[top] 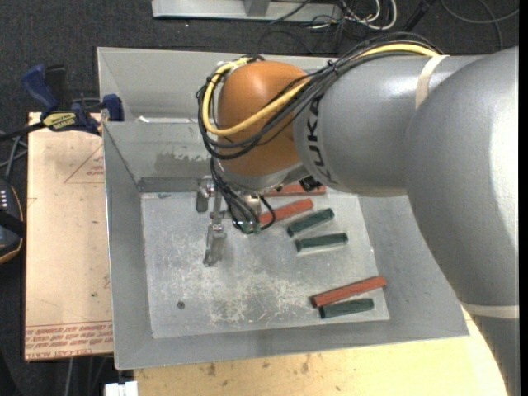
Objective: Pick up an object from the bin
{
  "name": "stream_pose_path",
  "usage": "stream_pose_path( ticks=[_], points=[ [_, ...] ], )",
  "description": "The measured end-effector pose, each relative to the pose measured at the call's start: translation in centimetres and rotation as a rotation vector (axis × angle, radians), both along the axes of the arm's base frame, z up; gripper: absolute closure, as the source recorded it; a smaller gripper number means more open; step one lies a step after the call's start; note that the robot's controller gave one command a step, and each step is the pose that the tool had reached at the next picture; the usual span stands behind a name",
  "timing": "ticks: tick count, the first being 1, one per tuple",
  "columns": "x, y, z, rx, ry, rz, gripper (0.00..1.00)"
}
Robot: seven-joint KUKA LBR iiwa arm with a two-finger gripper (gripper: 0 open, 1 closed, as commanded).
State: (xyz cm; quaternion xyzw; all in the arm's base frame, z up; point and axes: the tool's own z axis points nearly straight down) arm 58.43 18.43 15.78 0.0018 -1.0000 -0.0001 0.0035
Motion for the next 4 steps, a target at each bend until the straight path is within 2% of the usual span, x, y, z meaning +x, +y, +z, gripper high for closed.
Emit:
stream_pose_path(
  ticks=[1,2,3,4],
  points=[
    [0.2,-0.1,0.5,0.001,-0.008,-0.003,0.00],
    [1.3,-3.6,-2.5,0.004,-0.013,0.057,0.00],
    [-1.8,-6.0,-2.6,-0.005,0.005,0.057,0.00],
    [-2.5,-8.6,-1.9,0.004,-0.011,0.033,0.00]
  ],
)
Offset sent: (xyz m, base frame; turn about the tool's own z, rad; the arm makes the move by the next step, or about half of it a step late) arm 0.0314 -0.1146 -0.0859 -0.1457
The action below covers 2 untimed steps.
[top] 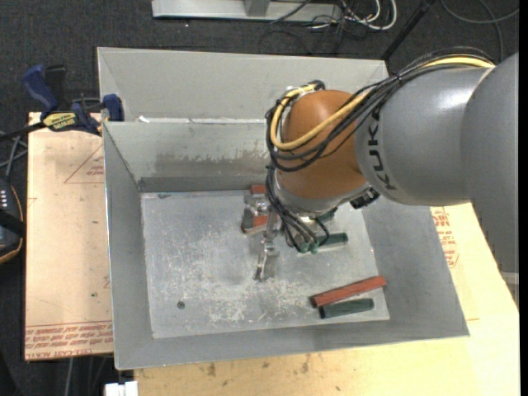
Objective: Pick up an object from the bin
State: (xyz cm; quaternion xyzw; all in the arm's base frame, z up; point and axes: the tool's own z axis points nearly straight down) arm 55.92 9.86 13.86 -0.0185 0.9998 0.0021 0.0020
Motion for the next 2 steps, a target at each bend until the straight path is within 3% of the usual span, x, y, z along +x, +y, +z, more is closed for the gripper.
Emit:
stream_pose_path(
  ticks=[1,2],
  points=[
    [3.5,-2.4,-1.4,-0.006,0.002,-0.015,0.00],
    [5.6,-4.9,-2.0,-0.001,0.000,-0.104,0.00]
  ],
)
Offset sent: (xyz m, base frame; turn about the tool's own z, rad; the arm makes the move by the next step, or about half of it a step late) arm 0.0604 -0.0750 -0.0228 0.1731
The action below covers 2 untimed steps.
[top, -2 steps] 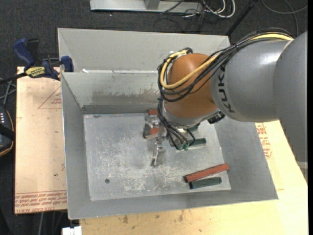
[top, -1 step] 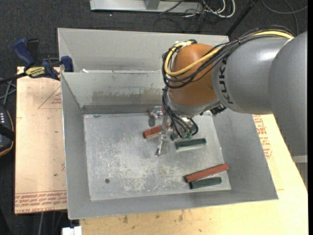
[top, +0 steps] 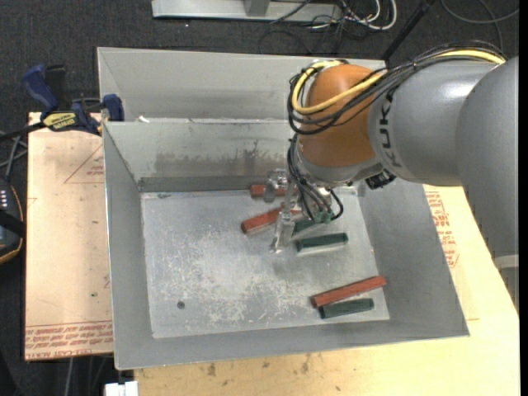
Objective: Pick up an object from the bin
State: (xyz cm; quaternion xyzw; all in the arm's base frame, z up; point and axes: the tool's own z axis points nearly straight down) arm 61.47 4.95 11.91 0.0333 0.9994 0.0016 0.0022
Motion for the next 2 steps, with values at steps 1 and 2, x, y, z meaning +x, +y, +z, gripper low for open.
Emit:
stream_pose_path(
  ticks=[1,2],
  points=[
    [0.55,-0.87,-4.70,-0.001,-0.001,0.025,1.00],
    [0.52,-0.86,-4.74,-0.001,0.000,0.025,0.00]
  ],
)
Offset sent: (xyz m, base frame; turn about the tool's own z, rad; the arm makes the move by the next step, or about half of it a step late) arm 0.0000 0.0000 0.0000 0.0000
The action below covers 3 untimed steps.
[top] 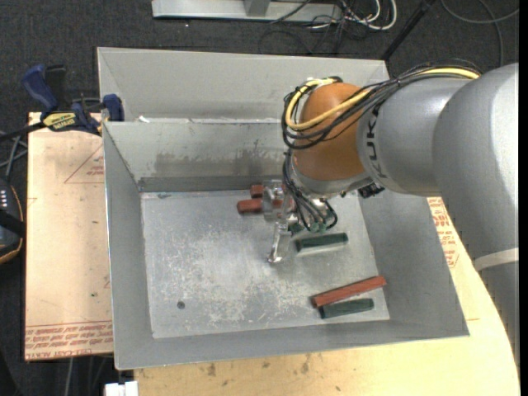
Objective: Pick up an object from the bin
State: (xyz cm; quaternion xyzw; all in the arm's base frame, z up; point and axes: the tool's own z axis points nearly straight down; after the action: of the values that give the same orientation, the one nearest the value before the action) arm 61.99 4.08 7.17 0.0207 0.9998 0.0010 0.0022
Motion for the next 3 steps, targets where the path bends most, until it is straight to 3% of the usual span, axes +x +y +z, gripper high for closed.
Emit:
stream_pose_path(
  ticks=[2,3],
  points=[
    [0.3,-1.4,1.7,0.000,0.004,0.054,0.00],
    [2.1,-6.1,1.0,0.000,-0.005,0.139,0.00]
  ],
)
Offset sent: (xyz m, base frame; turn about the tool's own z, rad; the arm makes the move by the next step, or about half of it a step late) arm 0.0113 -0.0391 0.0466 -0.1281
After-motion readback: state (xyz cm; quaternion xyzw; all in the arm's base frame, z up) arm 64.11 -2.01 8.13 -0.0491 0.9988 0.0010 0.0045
